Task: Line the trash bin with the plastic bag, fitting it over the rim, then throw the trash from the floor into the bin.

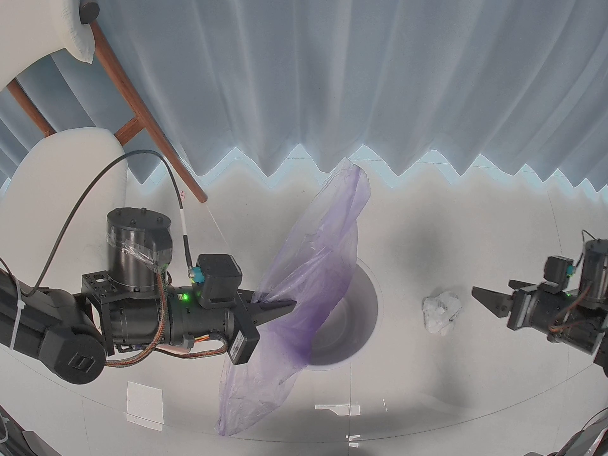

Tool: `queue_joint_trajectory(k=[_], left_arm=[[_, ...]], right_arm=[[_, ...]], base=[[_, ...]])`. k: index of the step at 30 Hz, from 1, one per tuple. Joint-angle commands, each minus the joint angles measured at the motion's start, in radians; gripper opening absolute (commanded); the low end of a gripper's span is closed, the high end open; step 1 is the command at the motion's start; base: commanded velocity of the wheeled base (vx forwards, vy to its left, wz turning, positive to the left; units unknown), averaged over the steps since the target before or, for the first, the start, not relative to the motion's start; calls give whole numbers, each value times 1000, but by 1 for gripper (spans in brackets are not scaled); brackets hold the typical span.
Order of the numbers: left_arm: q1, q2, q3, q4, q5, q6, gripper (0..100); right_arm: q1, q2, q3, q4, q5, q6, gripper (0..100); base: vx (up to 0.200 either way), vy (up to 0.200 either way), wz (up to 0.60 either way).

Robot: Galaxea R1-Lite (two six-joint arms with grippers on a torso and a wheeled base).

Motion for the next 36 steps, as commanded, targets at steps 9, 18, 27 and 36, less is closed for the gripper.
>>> queue_joint_trajectory(k=[9, 18, 27, 36], left_arm=[[4, 6, 20, -18, -13, -1, 0], [-37, 6, 20, -18, -14, 7, 0], [-76, 17, 21, -18, -14, 12, 0], [-91, 37, 15, -18, -14, 12, 0]], right_arm=[[17, 768, -437, -447, 49, -147, 100], [58, 867, -649, -449, 81, -156, 0], [71, 913, -663, -524, 244, -297, 0], [136, 937, -695, -639, 285, -302, 0]], base=[[0, 0, 0], [0, 0, 0], [0, 0, 0], [0, 0, 0]])
